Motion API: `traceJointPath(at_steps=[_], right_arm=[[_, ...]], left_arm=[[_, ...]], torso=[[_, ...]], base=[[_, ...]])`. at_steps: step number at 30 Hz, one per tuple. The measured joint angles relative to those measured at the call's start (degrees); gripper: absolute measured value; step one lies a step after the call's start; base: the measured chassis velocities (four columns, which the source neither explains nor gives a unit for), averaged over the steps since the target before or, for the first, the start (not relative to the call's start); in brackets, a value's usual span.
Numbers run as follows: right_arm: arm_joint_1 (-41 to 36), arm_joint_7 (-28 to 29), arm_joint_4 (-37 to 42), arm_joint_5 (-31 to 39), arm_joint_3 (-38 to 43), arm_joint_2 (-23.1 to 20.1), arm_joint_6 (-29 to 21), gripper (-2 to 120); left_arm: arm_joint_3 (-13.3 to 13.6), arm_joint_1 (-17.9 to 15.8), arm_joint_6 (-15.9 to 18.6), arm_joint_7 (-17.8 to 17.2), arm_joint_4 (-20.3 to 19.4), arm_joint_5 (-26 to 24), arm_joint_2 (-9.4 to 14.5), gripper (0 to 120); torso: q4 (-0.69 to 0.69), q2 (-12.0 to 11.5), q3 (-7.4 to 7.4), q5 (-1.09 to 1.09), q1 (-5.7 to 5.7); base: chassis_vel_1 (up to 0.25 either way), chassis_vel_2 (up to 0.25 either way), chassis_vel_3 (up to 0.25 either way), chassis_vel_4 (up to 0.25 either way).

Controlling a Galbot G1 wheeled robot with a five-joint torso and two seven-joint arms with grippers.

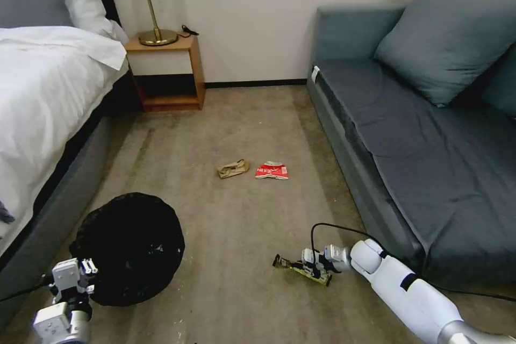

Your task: Pick up the trash bin, then pick up the garbage on the floor and place it into the trash bin.

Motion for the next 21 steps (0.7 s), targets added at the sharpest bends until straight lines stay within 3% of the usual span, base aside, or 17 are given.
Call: traceJointPath(at_steps=[8,12,18,21], right_arm=[[3.00,4.02,9.87,4.01,0.13,4.20,-2.93,0],[5.39,11.59,17.41,17.97,-5.08,8.25,-6.85,0],[4.75,19.79,22.78,28.98,-9.68,12.13,-9.35,0],[3.71,24.60,24.29,34.20,-12.57,16.11,-10.21,0]], left_arm=[[0.17,-0.37,-0.05,0.00,0.01,0.90,-0.69,3],[0.58,-1.06,0.02,-0.06,0.35,2.04,-1.70,3],[0.61,-1.63,0.48,-0.24,0.50,2.14,-1.66,3],[0.84,-1.78,0.67,-0.33,0.58,2.14,-1.84,3]], torso=[[0.00,0.00,0.00,-0.01,0.00],[0.02,0.00,0.00,-0.03,0.00],[0.01,0.00,0.00,-0.03,0.00],[0.01,0.00,-0.01,-0.02,0.00]], base=[[0.000,0.000,0.000,0.000],[0.000,0.000,0.000,0.000],[0.000,0.000,0.000,0.000],[0.000,0.000,0.000,0.000]])
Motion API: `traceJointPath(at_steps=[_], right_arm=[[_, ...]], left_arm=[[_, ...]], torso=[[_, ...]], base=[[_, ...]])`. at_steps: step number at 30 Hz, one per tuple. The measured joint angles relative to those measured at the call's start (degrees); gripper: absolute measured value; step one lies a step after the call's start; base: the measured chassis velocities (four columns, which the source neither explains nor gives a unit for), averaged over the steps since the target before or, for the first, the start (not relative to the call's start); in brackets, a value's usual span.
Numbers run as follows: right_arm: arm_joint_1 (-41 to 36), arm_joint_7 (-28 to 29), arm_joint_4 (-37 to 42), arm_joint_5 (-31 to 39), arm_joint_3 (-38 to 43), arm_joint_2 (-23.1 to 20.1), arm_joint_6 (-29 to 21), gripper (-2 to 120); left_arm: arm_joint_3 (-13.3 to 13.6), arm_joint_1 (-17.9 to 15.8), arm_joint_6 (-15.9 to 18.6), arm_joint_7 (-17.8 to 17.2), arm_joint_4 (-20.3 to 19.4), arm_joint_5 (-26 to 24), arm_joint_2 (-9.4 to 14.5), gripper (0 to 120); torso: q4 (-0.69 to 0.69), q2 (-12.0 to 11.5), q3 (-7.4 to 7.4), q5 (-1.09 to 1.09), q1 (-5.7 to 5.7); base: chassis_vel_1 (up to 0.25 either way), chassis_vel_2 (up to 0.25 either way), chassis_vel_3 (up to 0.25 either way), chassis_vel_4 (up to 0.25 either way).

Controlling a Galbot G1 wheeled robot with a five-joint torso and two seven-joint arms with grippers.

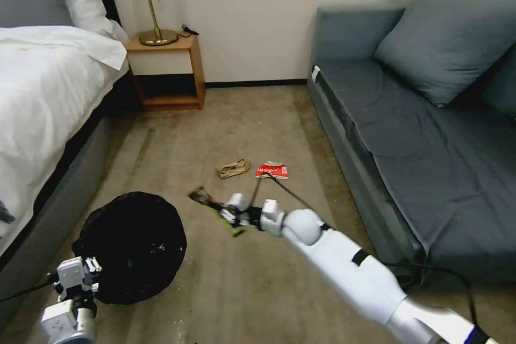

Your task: Pick up the trash bin, then pick up the garbage on the floor and place it into the trash bin.

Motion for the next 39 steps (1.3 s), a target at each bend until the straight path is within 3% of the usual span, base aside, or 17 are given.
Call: traceJointPath(at_steps=[10,16,28,39], right_arm=[[-0.79,6.73,-4.54,0.41,-3.90,12.59,0.27,0],[-1.72,7.45,-7.53,-1.44,-4.59,12.94,0.47,0],[-0.58,11.29,-12.61,-5.59,-6.70,12.68,0.75,0],[0.77,11.12,-10.91,-5.00,-7.68,12.57,0.73,39]], left_arm=[[0.32,-1.29,-0.20,-1.23,0.82,-0.51,-0.70,3],[-1.12,-1.12,-0.23,-1.60,-1.18,-4.53,0.00,3],[-1.39,-0.70,0.19,-1.58,-1.45,-5.57,0.37,3],[-0.06,-1.43,0.54,-1.19,0.43,-3.66,-0.72,3]], torso=[[0.02,0.00,0.00,0.01,0.00],[-0.01,0.00,0.00,0.02,0.00],[0.00,0.00,0.00,0.02,0.00],[-0.01,0.00,0.00,0.02,0.00]], base=[[0.000,0.000,0.000,0.000],[0.000,0.000,0.000,0.000],[0.000,0.000,0.000,0.000],[0.000,0.000,0.000,0.000]])
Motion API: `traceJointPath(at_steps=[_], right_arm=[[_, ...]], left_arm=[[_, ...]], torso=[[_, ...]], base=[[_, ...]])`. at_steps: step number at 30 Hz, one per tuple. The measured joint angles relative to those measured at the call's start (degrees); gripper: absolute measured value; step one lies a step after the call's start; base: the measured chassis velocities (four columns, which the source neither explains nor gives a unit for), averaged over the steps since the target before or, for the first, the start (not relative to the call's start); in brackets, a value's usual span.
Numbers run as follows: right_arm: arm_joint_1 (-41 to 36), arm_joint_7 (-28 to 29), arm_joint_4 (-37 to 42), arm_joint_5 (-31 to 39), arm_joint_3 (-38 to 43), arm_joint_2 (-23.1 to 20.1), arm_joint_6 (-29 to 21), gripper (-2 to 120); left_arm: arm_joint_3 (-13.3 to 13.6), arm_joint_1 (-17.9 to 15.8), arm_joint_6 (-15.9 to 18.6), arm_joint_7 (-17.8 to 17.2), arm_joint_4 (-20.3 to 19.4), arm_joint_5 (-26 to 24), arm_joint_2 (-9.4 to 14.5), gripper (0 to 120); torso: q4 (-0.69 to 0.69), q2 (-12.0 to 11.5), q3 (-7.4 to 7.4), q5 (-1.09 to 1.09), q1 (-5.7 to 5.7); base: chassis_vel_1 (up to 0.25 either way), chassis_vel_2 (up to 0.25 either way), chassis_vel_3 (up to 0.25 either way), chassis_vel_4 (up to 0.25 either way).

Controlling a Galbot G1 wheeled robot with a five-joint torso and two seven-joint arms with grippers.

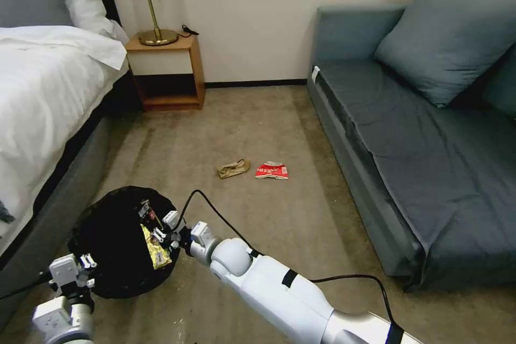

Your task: Pick up the trash bin, then pick up the garbage on the floor and place it into the trash bin.

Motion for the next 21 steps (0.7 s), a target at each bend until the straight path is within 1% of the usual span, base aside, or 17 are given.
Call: traceJointPath(at_steps=[2,3,5,6,10,11,14,15,16,17,21], right_arm=[[0.00,-0.10,0.94,0.06,-0.38,-0.01,0.00,47],[0.00,-0.10,0.94,0.06,-0.38,-0.01,0.00,47],[-0.21,-0.20,2.45,0.12,-0.96,-0.02,0.01,57],[-0.21,-0.20,2.45,0.12,-0.96,-0.02,0.01,57],[-1.06,-0.38,6.34,0.81,-2.09,-0.03,-0.04,76],[-1.06,-0.38,6.34,0.81,-2.09,-0.03,-0.04,76],[-1.75,-0.37,9.30,1.37,-2.10,-0.06,-0.17,89],[-1.98,-0.35,10.16,1.73,-1.86,-0.06,-0.22,92],[-1.98,-0.35,10.16,1.73,-1.86,-0.06,-0.22,92],[-2.24,-0.24,11.17,2.32,-1.22,-0.06,-0.25,98],[-2.61,-0.05,12.87,3.35,1.18,-0.18,-0.21,100]], left_arm=[[0.18,-0.26,0.07,0.01,0.35,0.15,-0.38,3],[0.18,-0.26,0.07,0.01,0.35,0.15,-0.38,3],[0.23,-0.49,0.08,0.01,0.75,0.30,-0.61,3],[0.23,-0.49,0.08,0.01,0.75,0.30,-0.61,3],[-0.19,-0.93,-0.11,-0.01,1.71,-0.09,-0.58,3],[-0.19,-0.93,-0.11,-0.01,1.71,-0.09,-0.58,3],[-0.47,-1.12,-0.30,-0.06,2.06,-0.59,-0.57,3],[-0.52,-1.17,-0.37,-0.08,2.13,-0.66,-0.57,3],[-0.52,-1.17,-0.37,-0.08,2.13,-0.66,-0.57,3],[-0.56,-1.20,-0.44,-0.11,2.22,-0.76,-0.57,3],[-0.62,-1.45,-0.59,-0.21,2.30,-1.22,-0.66,3]], torso=[[0.00,0.00,0.00,0.00,0.00],[0.00,0.00,0.00,0.00,0.00],[0.00,0.00,0.00,0.00,0.00],[0.00,0.00,0.00,0.00,0.00],[0.00,0.00,0.00,0.00,0.00],[0.00,0.00,0.00,0.00,0.00],[0.01,0.00,0.00,0.00,0.00],[0.01,0.00,0.00,0.00,0.00],[0.01,0.00,0.00,0.00,0.00],[0.01,0.00,0.00,0.00,0.00],[0.01,0.00,0.00,0.01,0.00]], base=[[0.000,0.000,0.000,0.000],[0.000,0.000,0.000,0.000],[0.000,0.000,0.000,0.000],[0.000,0.000,0.000,0.000],[0.000,0.000,0.000,0.000],[0.000,0.000,0.000,0.000],[0.000,0.000,0.000,0.000],[0.000,0.000,0.000,0.000],[0.000,0.000,0.000,0.000],[0.000,0.000,0.000,0.000],[0.000,0.000,0.000,0.000]])
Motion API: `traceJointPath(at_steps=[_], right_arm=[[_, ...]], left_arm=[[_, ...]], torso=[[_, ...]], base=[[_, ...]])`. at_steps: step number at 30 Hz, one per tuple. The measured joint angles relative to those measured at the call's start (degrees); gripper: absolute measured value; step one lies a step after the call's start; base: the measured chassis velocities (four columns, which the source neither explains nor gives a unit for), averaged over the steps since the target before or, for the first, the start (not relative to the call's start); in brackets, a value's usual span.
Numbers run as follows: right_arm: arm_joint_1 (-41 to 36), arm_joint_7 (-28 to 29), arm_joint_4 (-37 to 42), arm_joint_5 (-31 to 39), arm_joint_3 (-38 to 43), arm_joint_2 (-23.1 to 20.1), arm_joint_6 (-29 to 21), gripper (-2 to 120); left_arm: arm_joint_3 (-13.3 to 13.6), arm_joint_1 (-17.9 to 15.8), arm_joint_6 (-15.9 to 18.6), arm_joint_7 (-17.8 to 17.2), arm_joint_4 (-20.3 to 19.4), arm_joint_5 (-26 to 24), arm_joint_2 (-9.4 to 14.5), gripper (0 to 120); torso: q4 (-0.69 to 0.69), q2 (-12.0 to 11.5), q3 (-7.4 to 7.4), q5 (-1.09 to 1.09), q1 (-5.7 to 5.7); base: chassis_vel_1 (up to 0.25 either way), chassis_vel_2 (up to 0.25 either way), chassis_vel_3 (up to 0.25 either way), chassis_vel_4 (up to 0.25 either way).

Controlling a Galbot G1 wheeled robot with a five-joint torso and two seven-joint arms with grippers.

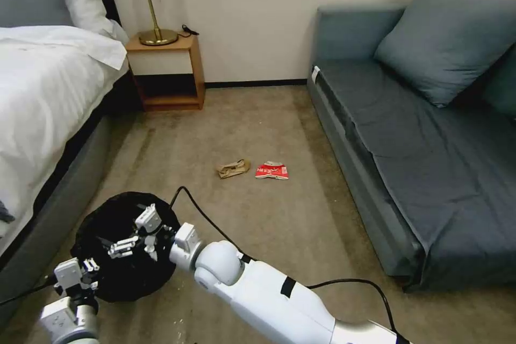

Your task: Pick up the trash bin, then pick up the garbage on the floor and place it into the trash bin.

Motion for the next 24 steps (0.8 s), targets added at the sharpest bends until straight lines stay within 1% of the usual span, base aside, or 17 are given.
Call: traceJointPath(at_steps=[5,9,10,14,15,19,24], right_arm=[[-0.62,0.35,1.11,0.14,2.27,-2.09,0.16,100],[-2.09,0.78,1.53,0.21,6.39,-6.86,1.13,100],[-2.09,0.78,1.53,0.21,6.39,-6.86,1.13,100],[-4.68,0.72,-0.28,-0.54,10.91,-10.68,3.19,100],[-4.68,0.72,-0.28,-0.54,10.91,-10.68,3.19,100],[-6.39,1.24,-3.74,-4.24,14.40,-12.21,4.58,100],[-6.94,1.59,-6.79,-6.62,15.99,-12.44,5.28,100]], left_arm=[[-0.17,-0.15,-0.03,-0.17,-0.09,-0.45,-0.07,3],[-0.84,-0.11,-0.21,-0.23,-0.41,-0.85,0.40,3],[-0.84,-0.11,-0.21,-0.23,-0.41,-0.85,0.40,3],[-1.12,-0.25,-0.50,-0.54,0.34,-2.26,1.66,3],[-1.12,-0.25,-0.50,-0.54,0.34,-2.26,1.66,3],[-1.25,0.34,-0.64,-0.59,0.75,-3.17,3.47,3],[-1.46,0.73,-0.70,-0.61,0.84,-4.17,4.43,3]], torso=[[0.00,0.00,0.00,0.00,0.00],[-0.01,0.00,0.00,0.01,0.00],[-0.01,0.00,0.00,0.01,0.00],[-0.02,0.00,0.00,0.01,0.00],[-0.02,0.00,0.00,0.01,0.00],[-0.01,0.00,0.00,0.01,0.00],[-0.01,0.00,0.00,0.01,0.00]], base=[[0.000,0.000,0.000,0.000],[0.000,0.000,0.000,0.000],[0.000,0.000,0.000,0.000],[0.000,0.000,0.000,0.000],[0.000,0.000,0.000,0.000],[0.000,0.000,0.000,0.000],[0.000,0.000,0.000,0.000]])
